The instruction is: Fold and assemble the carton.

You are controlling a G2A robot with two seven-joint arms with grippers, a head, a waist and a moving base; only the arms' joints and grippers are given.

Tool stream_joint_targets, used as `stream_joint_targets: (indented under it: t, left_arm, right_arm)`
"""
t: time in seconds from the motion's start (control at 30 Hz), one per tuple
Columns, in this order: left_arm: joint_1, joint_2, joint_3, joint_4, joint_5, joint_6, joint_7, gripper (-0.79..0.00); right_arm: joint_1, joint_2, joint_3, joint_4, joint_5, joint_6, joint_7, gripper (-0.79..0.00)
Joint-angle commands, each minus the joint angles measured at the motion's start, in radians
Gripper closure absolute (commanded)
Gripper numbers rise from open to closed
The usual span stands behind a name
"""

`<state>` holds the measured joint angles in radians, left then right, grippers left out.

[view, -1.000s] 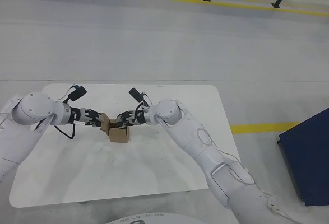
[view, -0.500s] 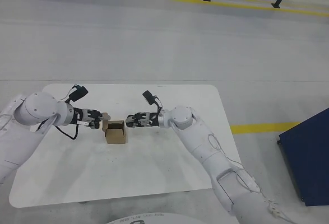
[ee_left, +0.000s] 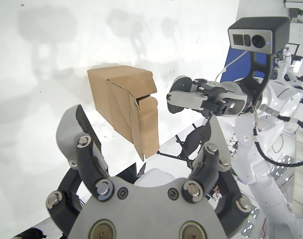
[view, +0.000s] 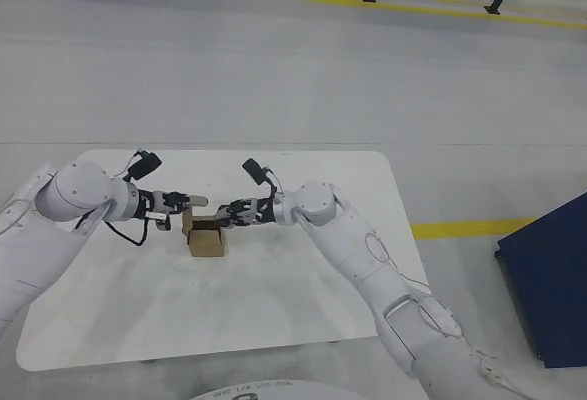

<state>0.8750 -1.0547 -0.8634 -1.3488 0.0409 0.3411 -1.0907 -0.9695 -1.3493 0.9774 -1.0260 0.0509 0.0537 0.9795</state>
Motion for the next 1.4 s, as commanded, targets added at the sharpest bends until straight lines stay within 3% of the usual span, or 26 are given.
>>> stream_joint_targets:
  t: [0.0,0.23,0.37,0.77,1.07,1.23,1.37]
  left_arm:
    - [0.01,0.002,-0.015,0.004,-0.016,-0.007,0.006,-0.785]
    - [0.045,0.012,-0.081,0.019,-0.133,-0.072,-0.02,-0.785]
    - [0.051,0.007,-0.11,0.06,-0.281,-0.128,-0.077,-0.785]
    - [-0.057,-0.067,0.076,0.165,-0.227,-0.074,0.031,-0.785]
    - [-0.095,-0.097,0.114,0.236,-0.238,-0.097,0.049,-0.785]
    - [-0.076,-0.082,0.078,0.224,-0.211,-0.111,0.072,-0.785]
    - [-0.017,-0.046,0.045,0.18,-0.086,-0.036,0.081,-0.785]
  right_arm:
    - [0.034,-0.016,-0.051,0.018,-0.027,0.082,-0.023,0.0]
    - [0.103,-0.045,-0.123,0.118,-0.03,0.106,-0.001,0.0]
    - [0.121,-0.056,-0.144,0.157,-0.032,0.094,-0.011,0.0]
    - [0.127,-0.068,-0.167,0.175,-0.042,0.088,-0.034,0.0]
    - [0.12,-0.066,-0.161,0.175,-0.042,0.08,-0.039,0.0]
    - [0.118,-0.065,-0.157,0.173,-0.042,0.078,-0.039,0.0]
    - [0.114,-0.063,-0.152,0.168,-0.045,0.07,-0.042,0.0]
